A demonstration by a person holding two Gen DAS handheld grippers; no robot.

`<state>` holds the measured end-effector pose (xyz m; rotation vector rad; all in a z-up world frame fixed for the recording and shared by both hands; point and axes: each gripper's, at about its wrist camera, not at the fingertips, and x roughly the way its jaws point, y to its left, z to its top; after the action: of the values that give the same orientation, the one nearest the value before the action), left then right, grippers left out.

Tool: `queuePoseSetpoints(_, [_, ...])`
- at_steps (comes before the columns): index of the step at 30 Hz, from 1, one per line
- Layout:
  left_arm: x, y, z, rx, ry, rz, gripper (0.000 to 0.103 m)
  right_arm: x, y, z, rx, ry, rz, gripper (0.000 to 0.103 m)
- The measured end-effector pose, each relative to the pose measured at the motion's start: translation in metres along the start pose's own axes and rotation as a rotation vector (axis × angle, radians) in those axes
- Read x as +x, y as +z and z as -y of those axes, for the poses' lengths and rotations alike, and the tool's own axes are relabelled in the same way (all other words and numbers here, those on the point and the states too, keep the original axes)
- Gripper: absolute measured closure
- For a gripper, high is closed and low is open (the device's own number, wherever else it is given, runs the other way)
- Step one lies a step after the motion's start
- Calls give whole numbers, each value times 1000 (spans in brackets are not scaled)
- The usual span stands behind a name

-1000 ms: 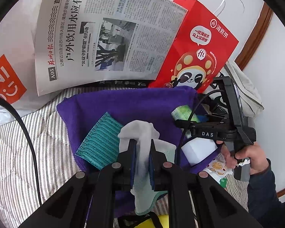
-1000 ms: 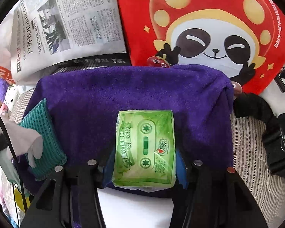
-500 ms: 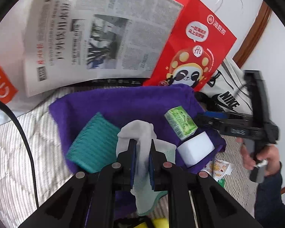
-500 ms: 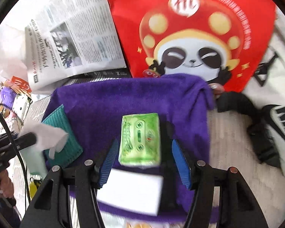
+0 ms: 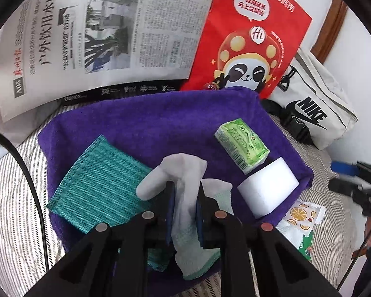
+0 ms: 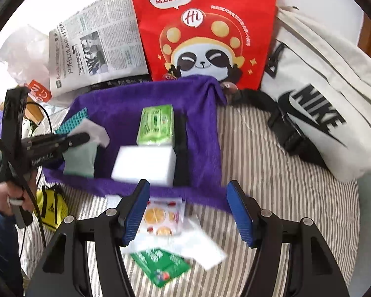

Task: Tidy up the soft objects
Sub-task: 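Carry the tissue pack onto the towel with the right gripper while the left gripper carries the white cloth there, then release the white cloth on the towel with the left gripper while the right gripper releases the tissue pack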

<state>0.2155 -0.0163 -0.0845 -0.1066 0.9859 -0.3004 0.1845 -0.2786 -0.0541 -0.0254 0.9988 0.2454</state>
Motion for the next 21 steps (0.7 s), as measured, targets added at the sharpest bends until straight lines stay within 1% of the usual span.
queuePoseSetpoints(3, [-3, -4, -1, -5, 19, -22, 65, -3, -11, -4, 5, -8, -3, 39])
queuePoseSetpoints(4, [-5, -7, -1, -9, 25, -30, 62, -6, -15, -4, 7, -3, -3, 39])
queuePoseSetpoints(5, [-6, -8, 0, -10, 32, -29, 55, -8, -20, -4, 15, 1, -4, 39])
queuePoseSetpoints(6, [-9, -11, 0, -8, 37, -28, 51, -10, -24, -4, 23, 5, -4, 39])
queuePoseSetpoints(8, [-13, -17, 1, -5, 46, -39, 50, -12, -33, -3, 41, 15, -7, 39])
queuePoseSetpoints(11, [-23, -27, -1, -11, 39, -49, 50, -8, -47, -2, 59, 15, -29, 39])
queuePoseSetpoints(15, [-44, -42, -1, -16, 33, -30, 50, 0, -65, -8, 58, 7, -58, 39])
queuePoseSetpoints(18, [-57, -54, -4, -35, 15, -30, 50, 3, -75, -12, 86, 59, -60, 39])
queuePoseSetpoints(21, [-70, -64, -4, -29, 5, -22, 50, 1, -79, -18, 111, 107, -44, 40])
